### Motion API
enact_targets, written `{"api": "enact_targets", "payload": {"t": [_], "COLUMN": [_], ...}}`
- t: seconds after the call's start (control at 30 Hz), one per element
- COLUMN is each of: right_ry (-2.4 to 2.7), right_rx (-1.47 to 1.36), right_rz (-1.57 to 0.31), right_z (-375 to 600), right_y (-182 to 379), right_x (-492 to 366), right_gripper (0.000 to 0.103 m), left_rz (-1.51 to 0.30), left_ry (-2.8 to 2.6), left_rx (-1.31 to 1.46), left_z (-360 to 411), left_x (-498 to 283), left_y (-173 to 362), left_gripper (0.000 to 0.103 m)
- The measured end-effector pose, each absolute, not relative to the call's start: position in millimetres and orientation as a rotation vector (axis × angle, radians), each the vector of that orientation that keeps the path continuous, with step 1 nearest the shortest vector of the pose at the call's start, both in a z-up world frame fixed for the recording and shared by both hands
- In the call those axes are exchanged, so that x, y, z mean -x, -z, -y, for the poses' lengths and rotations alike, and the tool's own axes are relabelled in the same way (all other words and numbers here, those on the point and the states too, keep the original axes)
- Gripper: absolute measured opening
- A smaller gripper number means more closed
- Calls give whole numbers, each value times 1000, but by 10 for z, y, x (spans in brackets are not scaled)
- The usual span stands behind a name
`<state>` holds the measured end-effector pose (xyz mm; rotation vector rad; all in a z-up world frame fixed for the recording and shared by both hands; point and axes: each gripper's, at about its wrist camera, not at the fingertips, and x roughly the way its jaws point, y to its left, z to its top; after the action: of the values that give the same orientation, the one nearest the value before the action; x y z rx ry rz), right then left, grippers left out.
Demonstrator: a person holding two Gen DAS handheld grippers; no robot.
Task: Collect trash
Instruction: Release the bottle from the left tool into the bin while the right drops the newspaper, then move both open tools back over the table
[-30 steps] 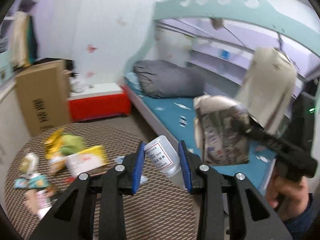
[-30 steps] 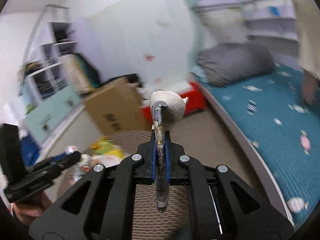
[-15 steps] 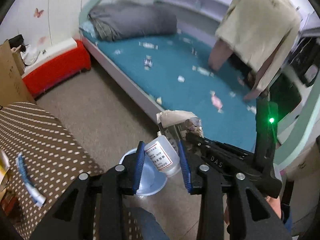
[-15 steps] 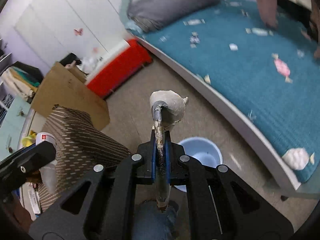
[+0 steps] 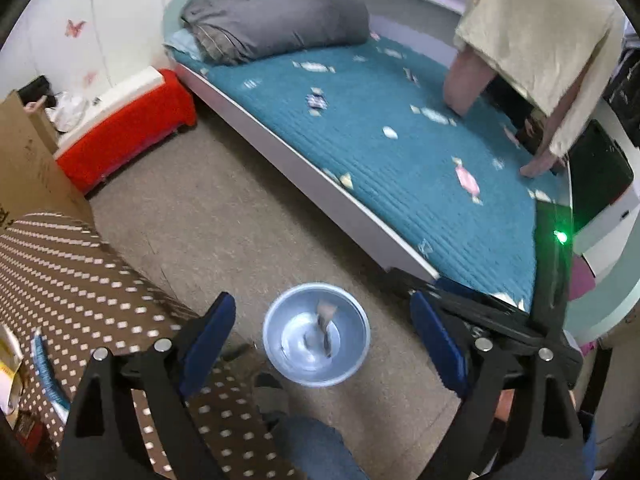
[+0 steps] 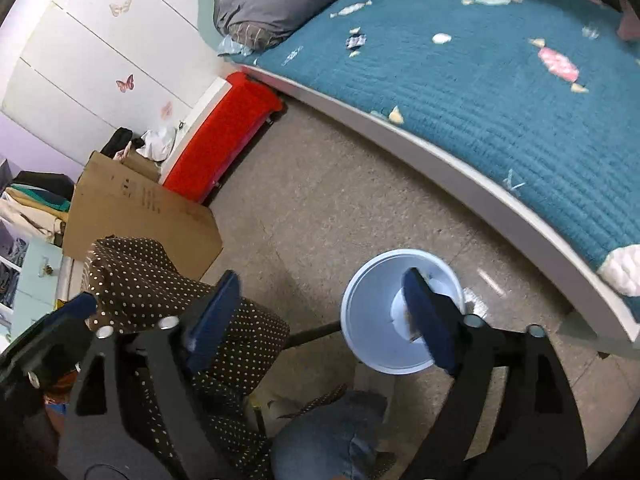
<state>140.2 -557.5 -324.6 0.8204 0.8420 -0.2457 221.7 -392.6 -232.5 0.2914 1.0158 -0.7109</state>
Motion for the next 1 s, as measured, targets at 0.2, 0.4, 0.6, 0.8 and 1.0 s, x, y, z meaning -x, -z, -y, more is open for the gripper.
{"api": "enact_targets", "payload": {"t": [0.2, 0.4, 0.6, 0.8, 1.0], "right_ry": [346, 347, 300, 228, 156], "right_rx": [-717, -636, -559, -481, -425], "right_rz": [-772, -645, -575, -546, -547], "right_z": [5415, 5102, 4689, 4224, 3792], "right_y": [2755, 2062, 1539, 1182, 1041], "right_x": [-1179, -951, -831, -799, -855], "right_gripper": [97, 97, 97, 97, 97], "left_rz": [-894, -791, -710, -663, -633], "left_ry": [664, 641, 617, 584, 519], "left_rx": [-254, -210, -169, -131, -101], "left_z": [3582, 3227, 2818, 2359, 1882], "left_x": [-2034, -1769, -1540, -1389, -1273], "left_y": [1981, 1577, 1261, 1050, 968], "left_gripper": [90, 92, 93, 94, 94]}}
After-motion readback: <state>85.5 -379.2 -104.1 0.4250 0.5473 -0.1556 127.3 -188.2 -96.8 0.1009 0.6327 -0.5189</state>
